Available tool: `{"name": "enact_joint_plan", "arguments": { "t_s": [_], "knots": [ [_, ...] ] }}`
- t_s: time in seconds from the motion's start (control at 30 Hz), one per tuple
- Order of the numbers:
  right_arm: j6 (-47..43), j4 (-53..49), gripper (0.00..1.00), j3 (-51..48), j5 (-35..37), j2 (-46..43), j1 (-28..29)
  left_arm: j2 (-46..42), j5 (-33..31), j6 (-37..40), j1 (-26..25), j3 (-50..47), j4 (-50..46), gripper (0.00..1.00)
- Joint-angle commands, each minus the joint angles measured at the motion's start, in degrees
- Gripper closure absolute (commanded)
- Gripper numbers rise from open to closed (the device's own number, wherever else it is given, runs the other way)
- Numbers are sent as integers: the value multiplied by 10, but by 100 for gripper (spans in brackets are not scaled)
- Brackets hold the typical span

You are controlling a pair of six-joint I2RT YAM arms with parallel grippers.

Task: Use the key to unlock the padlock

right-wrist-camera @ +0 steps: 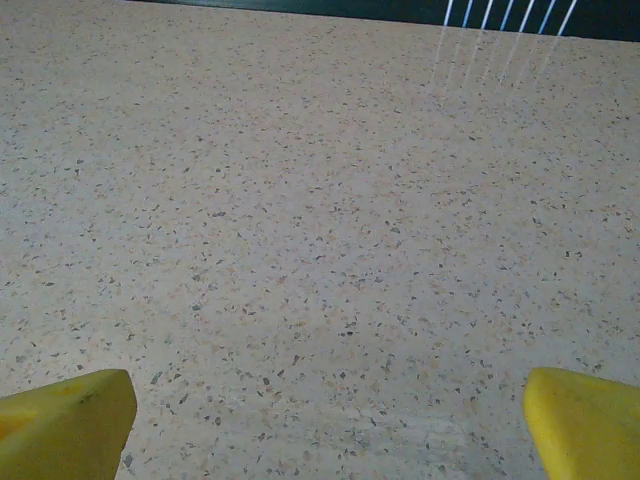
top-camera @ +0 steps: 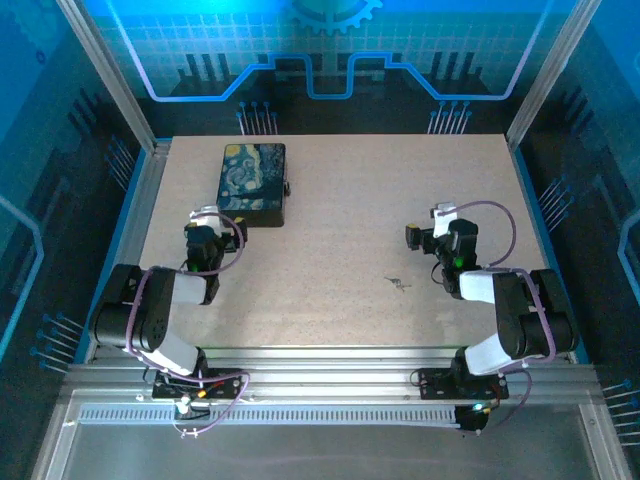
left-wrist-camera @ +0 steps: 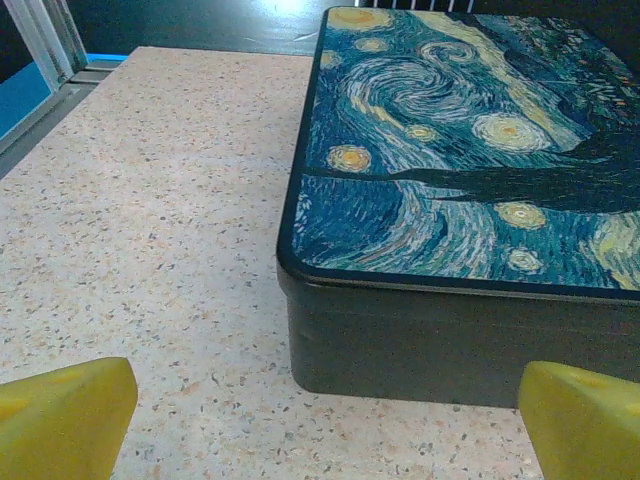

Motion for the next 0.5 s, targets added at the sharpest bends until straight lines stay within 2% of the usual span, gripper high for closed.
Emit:
{"name": "enact_joint_plan", "arguments": {
  "t_s": [0.0, 0.27, 0.47],
  "knots": [
    [-10, 20, 0, 3, 4, 4, 4, 3, 32, 11, 3, 3, 10, 1],
    [-10, 20, 0, 3, 4, 4, 4, 2, 72, 17, 8, 9, -4, 1],
    [-10, 20, 0, 3, 4, 4, 4, 2, 72, 17, 9, 8, -2, 1]
  ]
}}
